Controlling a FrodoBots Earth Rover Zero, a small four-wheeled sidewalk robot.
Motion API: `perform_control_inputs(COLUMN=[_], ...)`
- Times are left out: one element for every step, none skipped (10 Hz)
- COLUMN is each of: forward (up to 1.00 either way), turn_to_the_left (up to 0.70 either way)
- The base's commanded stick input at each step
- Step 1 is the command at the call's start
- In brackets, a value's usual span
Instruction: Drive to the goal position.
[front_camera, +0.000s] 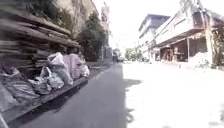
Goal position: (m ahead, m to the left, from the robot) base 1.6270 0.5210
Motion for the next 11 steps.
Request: perform_control_inputs(forward=[1.00, 1.00, 1.00, 1.00, 1.00, 1.00, 1.00, 1.00, 1.00, 1.00, 1.00], turn_to_the_left=[0.00, -0.01, -0.05, -0.07, -0.01, -0.02, -0.06, -0.09, -0.02, 0.00, 0.00])
